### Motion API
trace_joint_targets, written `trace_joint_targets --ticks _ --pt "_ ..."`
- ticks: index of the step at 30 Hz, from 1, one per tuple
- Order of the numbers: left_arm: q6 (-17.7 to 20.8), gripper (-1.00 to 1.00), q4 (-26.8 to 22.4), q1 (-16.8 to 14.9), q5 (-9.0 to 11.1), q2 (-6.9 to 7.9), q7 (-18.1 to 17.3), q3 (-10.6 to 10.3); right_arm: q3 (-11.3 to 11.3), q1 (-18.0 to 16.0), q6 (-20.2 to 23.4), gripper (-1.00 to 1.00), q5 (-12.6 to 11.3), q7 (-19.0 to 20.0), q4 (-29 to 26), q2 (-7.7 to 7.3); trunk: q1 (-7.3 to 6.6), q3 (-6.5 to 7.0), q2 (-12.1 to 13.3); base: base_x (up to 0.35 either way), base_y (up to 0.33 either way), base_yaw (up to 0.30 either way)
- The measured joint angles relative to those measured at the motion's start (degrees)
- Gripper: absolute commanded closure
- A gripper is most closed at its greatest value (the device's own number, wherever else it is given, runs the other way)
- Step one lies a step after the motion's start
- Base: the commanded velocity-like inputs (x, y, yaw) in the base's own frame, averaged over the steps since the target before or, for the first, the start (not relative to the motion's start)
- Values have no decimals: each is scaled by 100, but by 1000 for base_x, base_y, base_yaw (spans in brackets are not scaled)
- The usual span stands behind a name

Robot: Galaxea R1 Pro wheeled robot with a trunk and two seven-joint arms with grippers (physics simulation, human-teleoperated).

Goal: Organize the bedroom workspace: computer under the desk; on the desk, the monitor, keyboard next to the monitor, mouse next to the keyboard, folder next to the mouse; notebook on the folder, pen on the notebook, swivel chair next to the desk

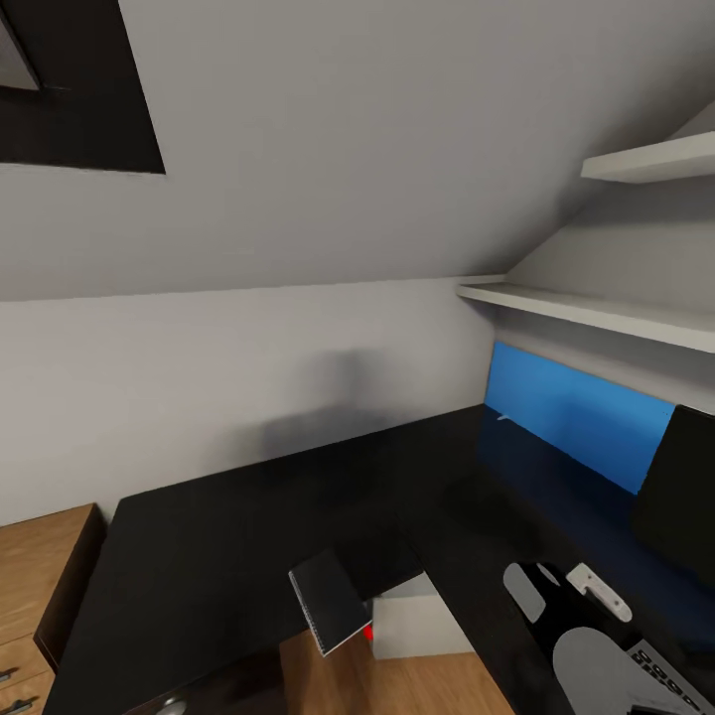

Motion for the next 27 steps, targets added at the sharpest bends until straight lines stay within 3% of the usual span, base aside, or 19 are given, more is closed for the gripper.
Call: trace_joint_targets --ticks 4,13,27 --pt "0 -100 0 0 0 0 0 0 5 -1 -189 100 -220 -15 6 20 0 0 0 0 0 0" --pt "-4 -100 -201 0 6 -6 -41 -8 18 -1 -299 100 -295 5 0 16 0 0 0 0 0 0" --pt "1 -100 -321 0 9 -8 -42 -5 18 -1 -311 100 -297 -2 -18 15 307 -251 -561 0 0 0"
